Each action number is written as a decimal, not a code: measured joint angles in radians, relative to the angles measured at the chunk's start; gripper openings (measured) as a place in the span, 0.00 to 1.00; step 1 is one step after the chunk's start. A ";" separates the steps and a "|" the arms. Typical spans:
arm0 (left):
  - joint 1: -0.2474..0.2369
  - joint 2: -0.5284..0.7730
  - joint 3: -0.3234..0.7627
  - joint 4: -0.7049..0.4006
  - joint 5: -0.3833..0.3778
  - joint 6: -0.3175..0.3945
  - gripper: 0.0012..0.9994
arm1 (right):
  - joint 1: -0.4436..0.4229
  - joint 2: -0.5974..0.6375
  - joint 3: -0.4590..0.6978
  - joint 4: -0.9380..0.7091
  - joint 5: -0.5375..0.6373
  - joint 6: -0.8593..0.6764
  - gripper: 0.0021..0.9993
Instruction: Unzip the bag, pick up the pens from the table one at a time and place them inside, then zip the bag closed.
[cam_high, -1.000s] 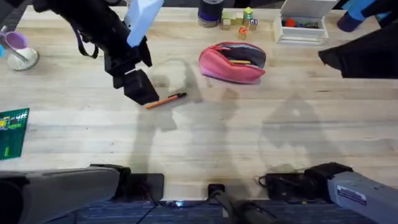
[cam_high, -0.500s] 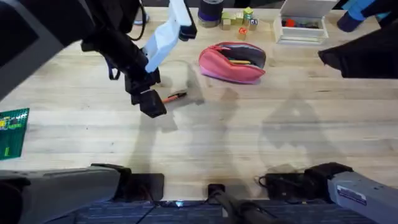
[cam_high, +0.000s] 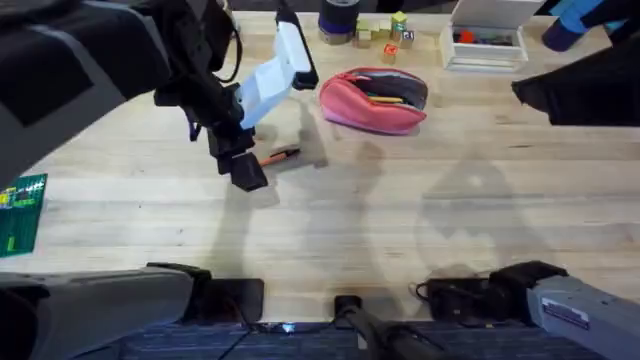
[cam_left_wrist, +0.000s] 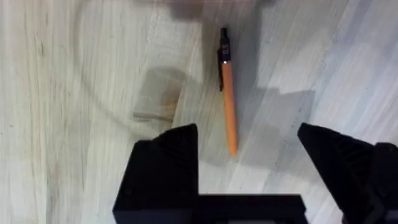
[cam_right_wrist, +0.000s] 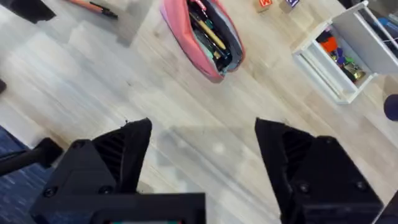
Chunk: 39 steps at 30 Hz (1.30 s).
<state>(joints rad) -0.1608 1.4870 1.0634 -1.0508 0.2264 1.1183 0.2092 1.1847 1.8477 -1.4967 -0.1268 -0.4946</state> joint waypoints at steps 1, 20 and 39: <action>-0.007 0.005 0.000 0.004 -0.006 0.000 1.00 | 0.000 0.000 0.000 0.000 0.000 0.000 1.00; -0.092 0.220 0.019 0.059 -0.052 -0.074 1.00 | 0.000 0.000 0.000 0.000 0.000 0.000 1.00; -0.211 0.246 0.023 0.063 -0.222 -0.161 1.00 | 0.000 0.000 0.000 0.000 0.000 0.000 1.00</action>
<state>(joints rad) -0.3717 1.7332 1.0859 -0.9878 0.0048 0.9569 0.2092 1.1847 1.8477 -1.4967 -0.1268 -0.4946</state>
